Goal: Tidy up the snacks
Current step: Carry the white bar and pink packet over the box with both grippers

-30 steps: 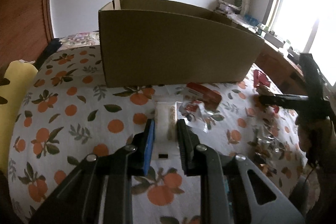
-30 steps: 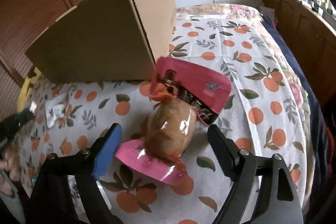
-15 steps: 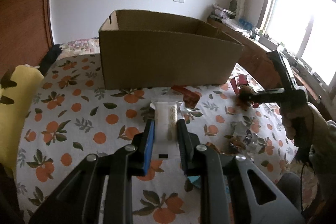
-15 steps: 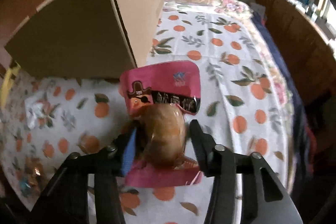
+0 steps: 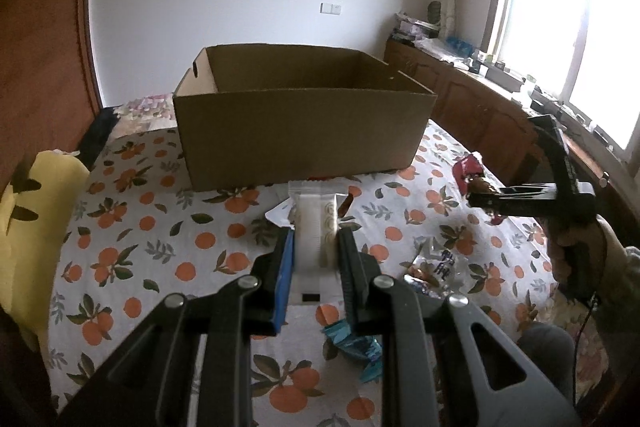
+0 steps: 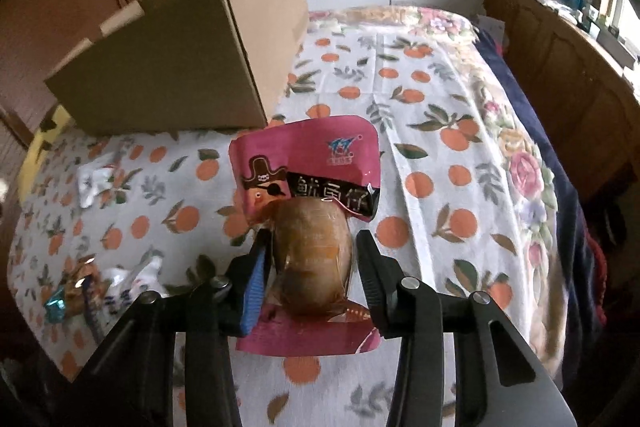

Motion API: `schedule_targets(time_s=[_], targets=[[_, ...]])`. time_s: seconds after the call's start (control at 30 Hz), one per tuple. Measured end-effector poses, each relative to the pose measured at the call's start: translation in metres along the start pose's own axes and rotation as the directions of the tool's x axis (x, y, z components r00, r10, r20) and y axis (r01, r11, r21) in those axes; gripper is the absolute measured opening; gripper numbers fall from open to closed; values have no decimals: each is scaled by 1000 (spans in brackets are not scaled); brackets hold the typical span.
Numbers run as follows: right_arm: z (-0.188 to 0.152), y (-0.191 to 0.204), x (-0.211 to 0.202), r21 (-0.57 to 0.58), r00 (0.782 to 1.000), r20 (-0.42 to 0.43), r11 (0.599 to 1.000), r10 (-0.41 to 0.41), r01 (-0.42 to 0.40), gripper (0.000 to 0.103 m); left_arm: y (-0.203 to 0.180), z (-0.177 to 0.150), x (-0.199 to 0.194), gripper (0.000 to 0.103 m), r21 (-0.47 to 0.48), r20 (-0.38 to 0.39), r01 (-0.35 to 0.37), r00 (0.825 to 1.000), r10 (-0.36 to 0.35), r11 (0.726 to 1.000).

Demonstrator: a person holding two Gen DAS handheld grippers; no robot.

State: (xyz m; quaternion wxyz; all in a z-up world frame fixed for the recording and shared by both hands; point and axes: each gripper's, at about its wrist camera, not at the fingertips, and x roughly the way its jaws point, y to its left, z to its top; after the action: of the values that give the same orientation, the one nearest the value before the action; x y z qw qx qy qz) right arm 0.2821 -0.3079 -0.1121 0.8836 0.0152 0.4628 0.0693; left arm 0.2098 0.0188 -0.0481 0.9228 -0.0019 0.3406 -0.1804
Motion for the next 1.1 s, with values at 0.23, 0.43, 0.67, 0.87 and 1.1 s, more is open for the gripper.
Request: schedule_targets(time_s=[0.23, 0.43, 0.67, 0.87, 1.1], targets=[[-8, 7, -38, -30, 997, 69, 999, 39, -37, 42, -7, 5, -3, 19, 16, 15, -5, 1000, 5, 1000], [-10, 23, -61, -77, 991, 119, 996, 55, -47, 42, -10, 10, -7, 19, 16, 34, 5, 999, -5, 1000], [-12, 41, -71, -120, 984, 161, 991, 78, -59, 42, -10, 14, -10, 19, 18, 52, 7, 999, -8, 1000], [-1, 51, -83, -134, 971, 230, 990, 72, -42, 42, -8, 32, -9, 19, 46, 72, 9, 997, -13, 999], [28, 69, -88, -189, 957, 272, 980, 106, -55, 42, -4, 66, -5, 19, 76, 97, 5, 995, -13, 997]])
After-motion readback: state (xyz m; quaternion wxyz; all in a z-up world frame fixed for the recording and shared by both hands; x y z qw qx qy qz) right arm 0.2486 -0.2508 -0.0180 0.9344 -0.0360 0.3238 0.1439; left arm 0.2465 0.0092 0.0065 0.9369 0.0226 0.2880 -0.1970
